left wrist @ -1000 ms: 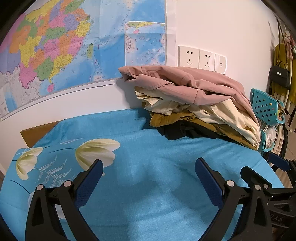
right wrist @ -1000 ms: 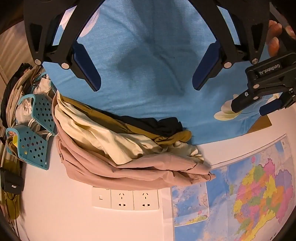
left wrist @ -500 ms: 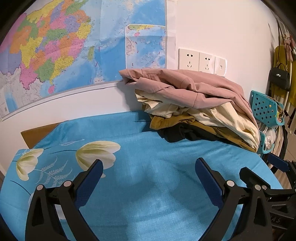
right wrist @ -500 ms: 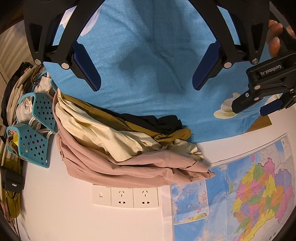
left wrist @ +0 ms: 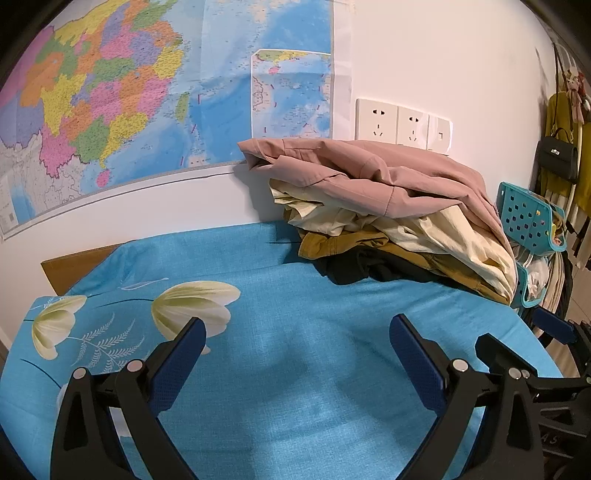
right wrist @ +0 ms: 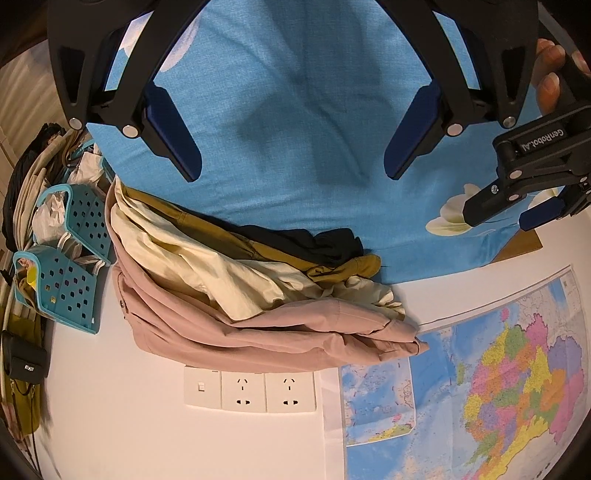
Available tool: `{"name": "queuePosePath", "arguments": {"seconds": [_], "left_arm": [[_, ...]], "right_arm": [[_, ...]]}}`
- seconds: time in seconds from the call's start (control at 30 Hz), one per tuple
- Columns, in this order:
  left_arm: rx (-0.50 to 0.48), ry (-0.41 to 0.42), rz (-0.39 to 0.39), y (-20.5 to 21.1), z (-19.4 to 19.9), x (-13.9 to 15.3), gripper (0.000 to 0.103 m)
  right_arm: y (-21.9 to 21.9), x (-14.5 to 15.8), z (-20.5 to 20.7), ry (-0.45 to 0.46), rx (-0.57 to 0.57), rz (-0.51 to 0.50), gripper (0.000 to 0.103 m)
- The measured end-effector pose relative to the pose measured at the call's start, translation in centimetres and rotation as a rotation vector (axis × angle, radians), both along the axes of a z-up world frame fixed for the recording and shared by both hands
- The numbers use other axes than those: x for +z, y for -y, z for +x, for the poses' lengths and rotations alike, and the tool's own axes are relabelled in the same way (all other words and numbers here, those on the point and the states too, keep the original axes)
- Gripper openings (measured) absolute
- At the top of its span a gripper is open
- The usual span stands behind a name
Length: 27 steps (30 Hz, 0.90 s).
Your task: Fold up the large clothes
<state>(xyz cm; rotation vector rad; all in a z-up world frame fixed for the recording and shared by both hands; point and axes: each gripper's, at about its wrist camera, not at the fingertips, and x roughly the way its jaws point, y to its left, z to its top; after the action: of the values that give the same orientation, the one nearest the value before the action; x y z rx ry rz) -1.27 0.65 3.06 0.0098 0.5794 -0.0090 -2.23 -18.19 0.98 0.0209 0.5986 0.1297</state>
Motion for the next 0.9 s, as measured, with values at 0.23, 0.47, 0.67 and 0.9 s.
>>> {"name": "queuePosePath", "arguments": {"seconds": [0.23, 0.47, 0.67, 0.9], "left_arm": [[-0.003, 0.001, -0.004, -0.06, -0.07, 0.07, 0.096], [-0.004, 0.000, -0.004, -0.06, -0.07, 0.06, 0.096], [-0.003, 0.002, -0.004, -0.06, -0.09, 0.09, 0.096], [-0.001, 0.003, -0.007, -0.03, -0.03, 0.23, 0.096]], "right_arm": [[-0.01, 0.06, -0.02, 0.001, -0.001, -0.001, 0.097], [-0.03, 0.05, 0.01, 0.002, 0.001, 0.002, 0.097], [-0.03, 0.04, 0.02, 0.003, 0.002, 0.001, 0.097], [-0.03, 0.08, 0.09, 0.007, 0.004, 0.001, 0.097]]}}
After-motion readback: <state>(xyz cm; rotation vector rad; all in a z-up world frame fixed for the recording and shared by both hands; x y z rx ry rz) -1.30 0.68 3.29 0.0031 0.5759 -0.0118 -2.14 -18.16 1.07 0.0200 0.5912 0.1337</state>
